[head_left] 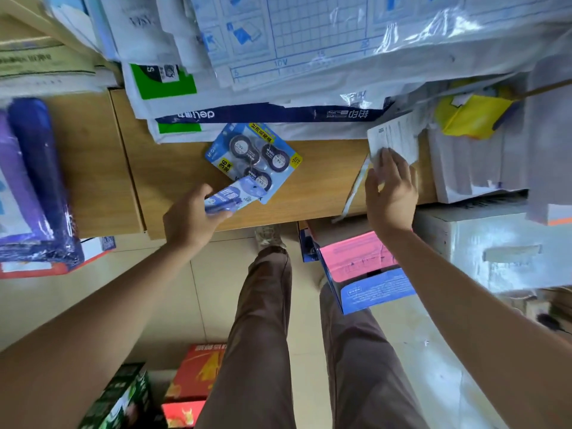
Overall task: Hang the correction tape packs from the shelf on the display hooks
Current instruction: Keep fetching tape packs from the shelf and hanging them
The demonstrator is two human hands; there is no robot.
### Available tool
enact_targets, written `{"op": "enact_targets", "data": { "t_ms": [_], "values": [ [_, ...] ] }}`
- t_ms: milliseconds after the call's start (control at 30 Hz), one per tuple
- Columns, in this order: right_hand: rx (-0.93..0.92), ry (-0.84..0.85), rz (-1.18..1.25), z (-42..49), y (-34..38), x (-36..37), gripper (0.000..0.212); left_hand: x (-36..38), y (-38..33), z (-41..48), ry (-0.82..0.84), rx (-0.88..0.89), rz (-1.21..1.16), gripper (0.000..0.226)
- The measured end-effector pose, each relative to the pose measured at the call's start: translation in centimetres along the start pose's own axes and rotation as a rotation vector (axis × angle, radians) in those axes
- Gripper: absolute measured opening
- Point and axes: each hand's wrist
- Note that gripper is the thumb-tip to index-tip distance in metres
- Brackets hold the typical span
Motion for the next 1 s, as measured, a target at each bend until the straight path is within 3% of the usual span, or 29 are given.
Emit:
{"op": "enact_targets", "data": {
  "t_ms": [167,300,400,467,600,767,1000],
  "values": [
    [0.159,-0.112,0.226,-1.5,1.7,-6.3,0.021,0.2,-2.1,-3.0,0.084,-0.034,-0.238,0.054],
    [0.532,0.038,0.556,-2.0,2.4,-9.1,0.032,0.3,-4.7,-5.2,0.095,-0.030,-0.434,0.056],
    [0.845,0.133,0.941,-2.7,2.6,-10.1,0.023,0.1,-6.8,-7.0,0.115,-0.085,-0.550,0.043],
    [0.951,0.217,1.095,-3.4,2.6,-10.8,0.017,0.1,-7.7,-8.0,0.122,-0.139,-0.638,0.031],
    [0.994,0.309,1.228,-4.9,2.7,-12.5,0.010,-0.8,-9.9,-9.6,0.154,-0.270,-0.855,0.024],
    [0.974,0.384,1.239,-7.6,2.6,-14.7,0.012,-2.8,-12.9,-12.6,0.239,-0.277,-1.090,0.012],
    [0.997,0.447,1.214,-10.2,1.8,-19.6,0.017,-7.2,-16.2,-17.9,0.310,-0.180,-1.190,0.028]
  ]
}}
Point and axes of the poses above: each hand's wrist, its own z-axis towards the middle knuckle, its own x-axis out of the palm, y = z × x, and after that the axes turned 2 degrees about -x, right-handed
